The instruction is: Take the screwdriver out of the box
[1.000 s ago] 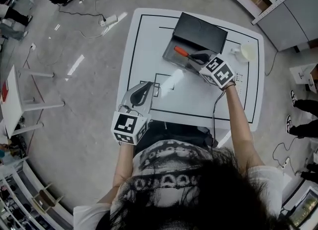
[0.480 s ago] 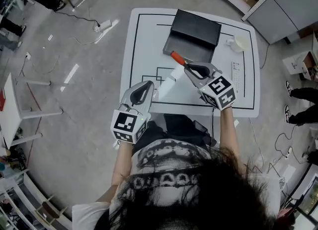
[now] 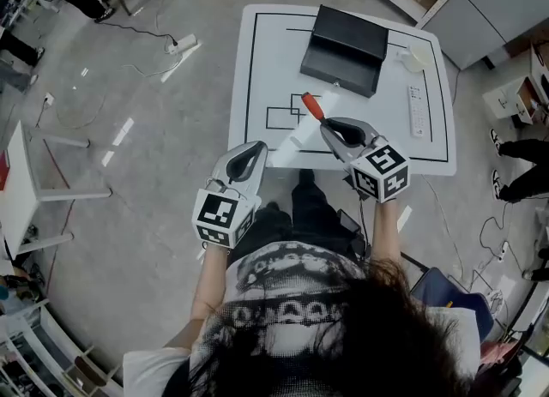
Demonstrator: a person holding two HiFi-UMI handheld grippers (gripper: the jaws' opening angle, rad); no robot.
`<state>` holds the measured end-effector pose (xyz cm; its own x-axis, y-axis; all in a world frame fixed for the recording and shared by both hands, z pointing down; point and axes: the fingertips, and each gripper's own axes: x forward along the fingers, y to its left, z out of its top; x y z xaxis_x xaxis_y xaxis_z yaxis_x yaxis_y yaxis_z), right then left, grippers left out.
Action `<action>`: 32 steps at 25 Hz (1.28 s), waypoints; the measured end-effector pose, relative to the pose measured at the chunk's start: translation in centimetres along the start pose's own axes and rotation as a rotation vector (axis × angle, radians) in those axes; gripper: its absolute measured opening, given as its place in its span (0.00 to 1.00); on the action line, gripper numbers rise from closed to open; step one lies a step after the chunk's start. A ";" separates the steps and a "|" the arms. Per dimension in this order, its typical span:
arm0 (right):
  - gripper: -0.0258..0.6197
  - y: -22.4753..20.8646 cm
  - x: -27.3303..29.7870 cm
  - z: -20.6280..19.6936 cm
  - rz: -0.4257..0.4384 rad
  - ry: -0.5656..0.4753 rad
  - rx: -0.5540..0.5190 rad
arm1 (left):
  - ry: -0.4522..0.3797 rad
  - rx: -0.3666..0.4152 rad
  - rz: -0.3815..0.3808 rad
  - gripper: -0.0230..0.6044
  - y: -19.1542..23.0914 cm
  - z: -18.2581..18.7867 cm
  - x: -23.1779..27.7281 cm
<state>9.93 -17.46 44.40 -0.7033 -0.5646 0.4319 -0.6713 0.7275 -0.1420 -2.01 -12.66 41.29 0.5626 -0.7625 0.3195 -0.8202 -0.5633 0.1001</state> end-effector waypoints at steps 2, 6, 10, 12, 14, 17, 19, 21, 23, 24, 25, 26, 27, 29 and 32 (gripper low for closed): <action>0.13 1.7 -0.3 -0.2 -0.010 -0.012 0.005 | -0.002 0.003 -0.009 0.04 -0.1 -0.5 -1.6; 0.13 4.4 -1.0 -0.6 -0.031 -0.025 0.011 | -0.001 0.008 -0.031 0.04 -0.4 -1.6 -4.0; 0.13 6.2 -2.3 -0.9 -0.051 -0.046 0.025 | 0.005 0.015 -0.053 0.04 -1.3 -2.4 -5.5; 0.13 7.0 -2.9 -1.1 -0.060 -0.056 0.030 | 0.006 0.017 -0.060 0.04 -1.5 -2.6 -6.0; 0.13 7.6 -3.5 -1.3 -0.069 -0.065 0.036 | 0.005 0.020 -0.066 0.04 -1.7 -2.6 -6.3; 0.13 8.4 -4.4 -1.9 -0.081 -0.073 0.046 | 0.006 0.025 -0.072 0.04 -2.1 -2.8 -6.8; 0.13 8.8 -5.2 -2.5 -0.088 -0.075 0.056 | 0.007 0.026 -0.075 0.04 -2.4 -3.0 -7.0; 0.13 9.2 -5.9 -3.2 -0.098 -0.078 0.068 | 0.010 0.029 -0.080 0.04 -2.8 -3.1 -7.1; 0.13 9.5 -6.6 -3.7 -0.107 -0.078 0.078 | 0.011 0.031 -0.087 0.04 -3.1 -3.2 -7.1; 0.13 9.5 -6.9 -3.9 -0.111 -0.076 0.081 | 0.010 0.032 -0.091 0.04 -3.2 -3.2 -7.0; 0.13 9.6 -7.1 -4.2 -0.114 -0.075 0.084 | 0.010 0.032 -0.096 0.04 -3.4 -3.2 -6.9; 0.13 9.7 -7.3 -4.4 -0.118 -0.073 0.086 | 0.009 0.033 -0.102 0.04 -3.6 -3.3 -6.8; 0.13 9.7 -7.5 -4.6 -0.121 -0.071 0.088 | 0.008 0.034 -0.108 0.04 -3.8 -3.3 -6.7; 0.13 9.7 -7.8 -4.9 -0.126 -0.069 0.090 | 0.006 0.036 -0.119 0.04 -4.1 -3.3 -6.5; 0.13 9.7 -7.9 -4.9 -0.132 -0.069 0.088 | 0.004 0.041 -0.131 0.04 -4.4 -3.3 -6.4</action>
<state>10.15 -4.01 43.95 -0.6201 -0.6808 0.3899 -0.7746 0.6100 -0.1668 -2.27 -4.28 41.88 0.6644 -0.6802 0.3098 -0.7346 -0.6707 0.1028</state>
